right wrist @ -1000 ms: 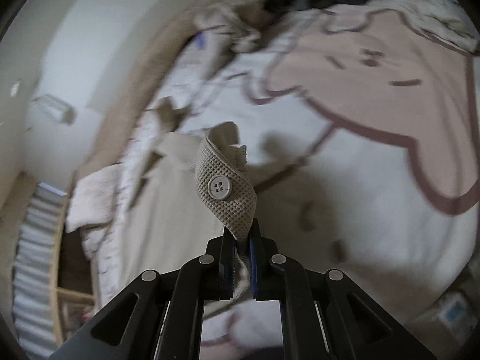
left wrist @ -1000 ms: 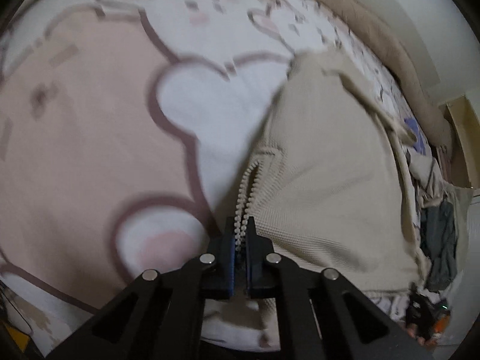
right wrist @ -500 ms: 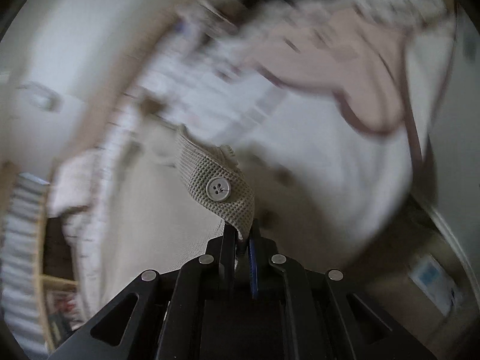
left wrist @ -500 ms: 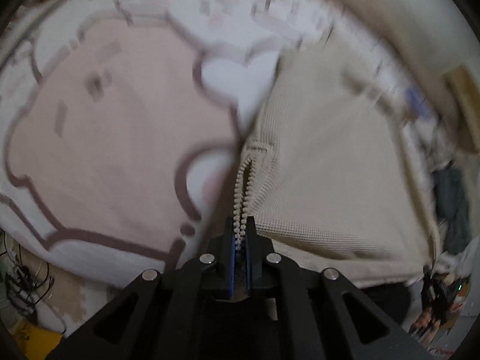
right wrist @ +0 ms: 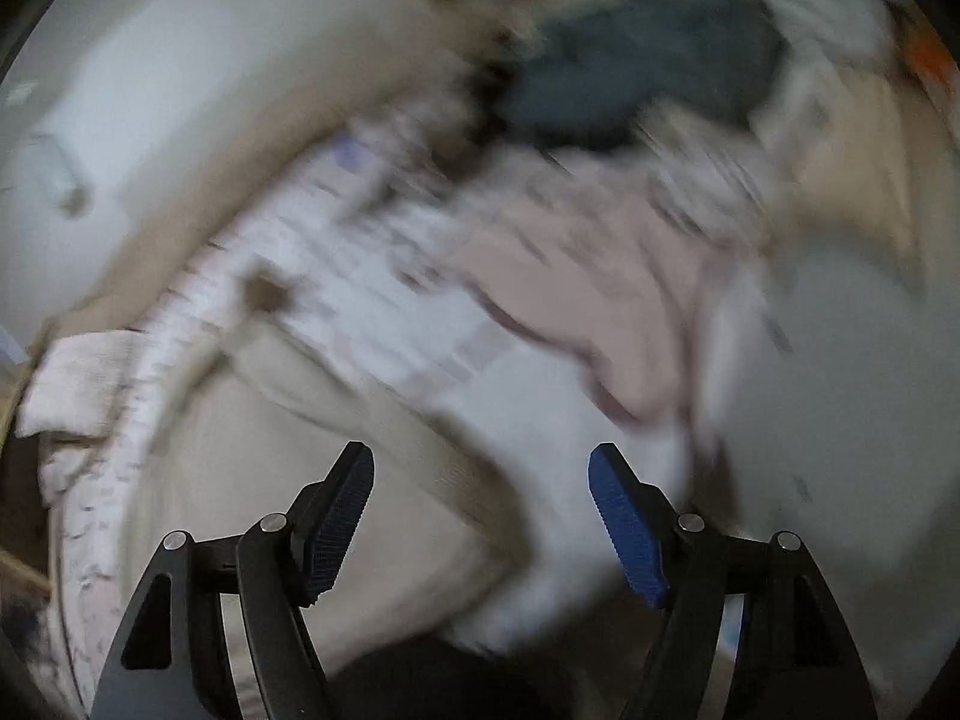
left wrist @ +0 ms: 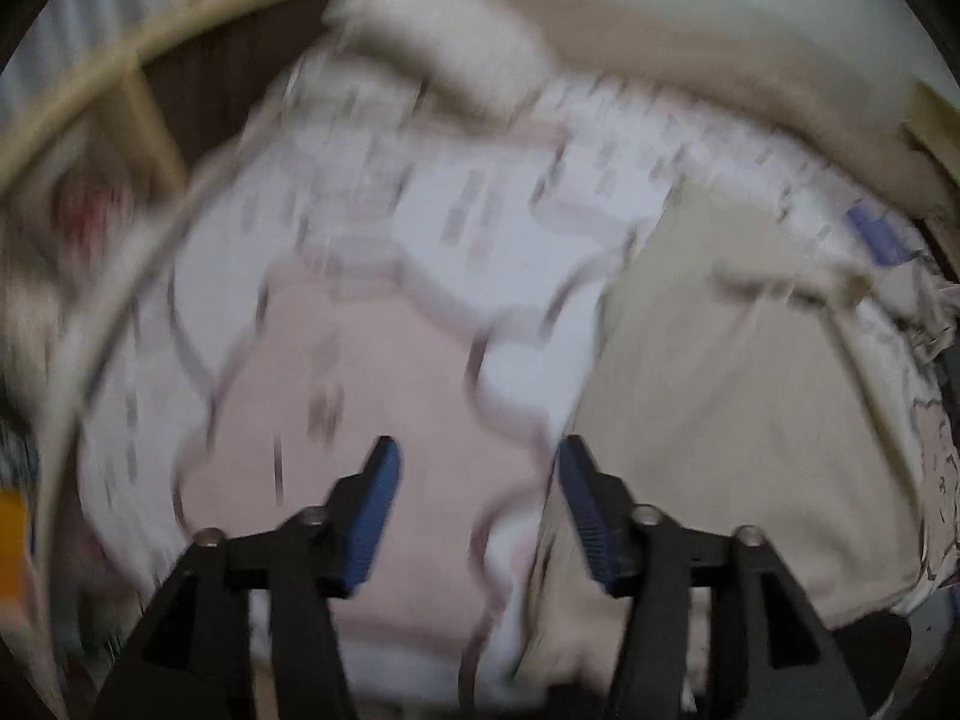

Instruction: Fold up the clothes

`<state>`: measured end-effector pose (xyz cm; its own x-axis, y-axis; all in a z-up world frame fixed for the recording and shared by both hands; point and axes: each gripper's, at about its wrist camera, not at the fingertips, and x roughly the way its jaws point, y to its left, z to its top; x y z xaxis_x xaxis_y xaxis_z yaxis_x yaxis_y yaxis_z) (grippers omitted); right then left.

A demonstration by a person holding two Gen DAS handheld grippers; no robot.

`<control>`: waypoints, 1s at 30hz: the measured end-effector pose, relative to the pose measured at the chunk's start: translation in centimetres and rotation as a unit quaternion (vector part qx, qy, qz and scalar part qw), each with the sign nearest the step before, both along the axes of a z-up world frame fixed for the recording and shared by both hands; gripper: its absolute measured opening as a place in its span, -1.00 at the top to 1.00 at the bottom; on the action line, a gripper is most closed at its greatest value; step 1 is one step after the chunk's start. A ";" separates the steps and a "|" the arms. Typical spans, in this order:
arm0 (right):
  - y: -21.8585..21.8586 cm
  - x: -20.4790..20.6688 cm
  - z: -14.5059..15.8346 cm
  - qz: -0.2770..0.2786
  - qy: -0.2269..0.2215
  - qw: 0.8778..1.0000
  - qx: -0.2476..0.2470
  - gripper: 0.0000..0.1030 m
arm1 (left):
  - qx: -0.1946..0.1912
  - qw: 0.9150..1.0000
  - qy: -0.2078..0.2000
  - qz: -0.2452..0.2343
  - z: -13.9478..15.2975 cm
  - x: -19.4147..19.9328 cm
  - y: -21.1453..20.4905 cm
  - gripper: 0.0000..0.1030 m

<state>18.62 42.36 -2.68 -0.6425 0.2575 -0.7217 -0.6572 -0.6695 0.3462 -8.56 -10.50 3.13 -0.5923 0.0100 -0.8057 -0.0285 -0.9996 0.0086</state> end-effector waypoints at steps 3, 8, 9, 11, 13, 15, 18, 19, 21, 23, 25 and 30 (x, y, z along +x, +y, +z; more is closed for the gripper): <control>-1.7 -5.0 2.7 0.076 0.064 0.995 0.011 -0.43 | 0.020 0.996 0.052 -0.064 3.2 -4.4 4.1 -0.24; -4.9 -17.0 1.0 0.192 0.072 0.979 -0.016 0.18 | 0.014 0.990 0.064 -0.123 1.8 -13.6 12.8 -0.24; -5.4 -19.4 -0.1 0.208 0.059 0.976 -0.018 0.23 | 0.006 0.989 0.067 -0.130 0.8 -15.6 14.3 -0.24; -5.8 -22.5 -3.0 0.228 0.025 0.973 -0.019 0.28 | -0.017 0.987 0.067 -0.144 -1.8 -19.4 17.1 -0.24; -6.3 -25.6 -5.9 0.248 -0.008 0.968 -0.019 0.29 | -0.044 0.986 0.056 -0.153 -4.6 -23.1 19.3 -0.24; -6.2 -26.5 -8.5 0.266 -0.042 0.963 -0.015 0.29 | -0.054 0.986 0.033 -0.156 -7.6 -26.2 20.6 -0.24; -6.1 -26.4 -11.4 0.287 -0.076 0.955 -0.004 0.29 | -0.054 0.986 -0.003 -0.158 -12.2 -30.6 22.1 -0.24; -6.2 -26.0 -11.8 0.295 -0.071 0.953 0.002 0.29 | -0.055 0.986 -0.010 -0.158 -13.5 -31.8 22.4 -0.24; -6.8 -25.7 -11.7 0.303 -0.070 0.950 0.023 0.28 | -0.059 0.985 -0.019 -0.158 -15.6 -33.7 23.1 -0.24; -7.3 -25.5 -11.7 0.307 -0.073 0.948 0.038 0.28 | -0.052 0.984 -0.036 -0.169 -17.5 -35.2 23.8 -0.24; -7.3 -25.3 -11.7 0.308 -0.071 0.948 0.039 0.28 | -0.043 0.983 -0.030 -0.177 -18.2 -35.2 24.5 -0.27; -7.3 -25.5 -11.6 0.304 -0.068 0.950 0.026 0.28 | -0.032 0.980 -0.002 -0.194 -17.7 -33.6 25.5 0.45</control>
